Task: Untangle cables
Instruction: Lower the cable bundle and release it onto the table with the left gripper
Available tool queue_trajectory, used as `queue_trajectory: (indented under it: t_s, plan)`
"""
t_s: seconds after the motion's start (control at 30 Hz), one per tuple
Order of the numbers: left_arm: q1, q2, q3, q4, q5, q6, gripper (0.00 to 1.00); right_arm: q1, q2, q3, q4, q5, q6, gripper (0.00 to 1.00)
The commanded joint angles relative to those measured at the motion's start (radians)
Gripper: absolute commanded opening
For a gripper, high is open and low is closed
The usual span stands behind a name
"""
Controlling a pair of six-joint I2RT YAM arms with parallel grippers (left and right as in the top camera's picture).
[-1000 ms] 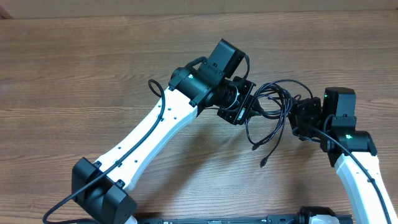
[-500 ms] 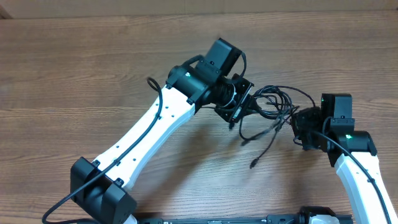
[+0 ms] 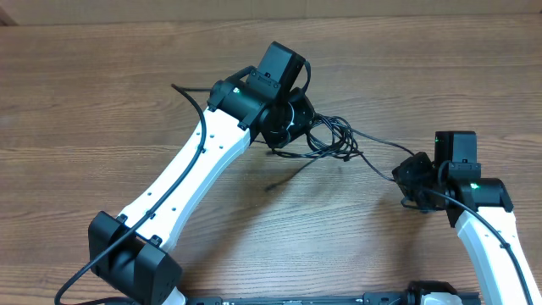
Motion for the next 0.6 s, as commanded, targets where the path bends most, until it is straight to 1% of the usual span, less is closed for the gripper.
queue_trajectory:
  t_s: [0.0,0.1,0.17,0.23,0.3,0.4,0.47,0.5,0.57]
  plan:
    - [0.043,-0.034,0.028,0.009,-0.102,0.283,0.04,-0.004,-0.005,0.022,-0.038,0.064,-0.046,0.04]
    - [0.056,-0.034,0.028,0.008,-0.114,0.374,0.04,-0.005,-0.005,0.022,-0.071,0.071,-0.061,0.04]
    - [0.063,-0.034,0.028,0.017,-0.148,0.438,0.04,-0.005,-0.005,0.022,-0.101,0.071,-0.087,0.04]
    - [0.064,-0.034,0.028,0.038,-0.196,0.546,0.04,-0.005,-0.006,0.022,-0.155,0.071,-0.130,0.04]
    - [0.064,-0.034,0.028,0.057,-0.207,0.657,0.04,-0.005,-0.010,0.022,-0.207,0.077,-0.169,0.04]
    - [0.064,-0.034,0.028,0.082,-0.209,0.771,0.04,-0.005,-0.009,0.022,-0.282,0.128,-0.176,0.04]
    - [0.064,-0.034,0.028,0.095,-0.233,0.829,0.04,-0.005,-0.010,0.022,-0.320,0.171,-0.175,0.04]
    - [0.064,-0.034,0.028,0.099,-0.256,0.838,0.04,-0.005,-0.009,0.022,-0.319,0.171,-0.175,0.04]
    - [0.064,-0.034,0.028,0.115,-0.348,0.857,0.04,-0.005,-0.009,0.022,-0.312,0.171,-0.175,0.04]
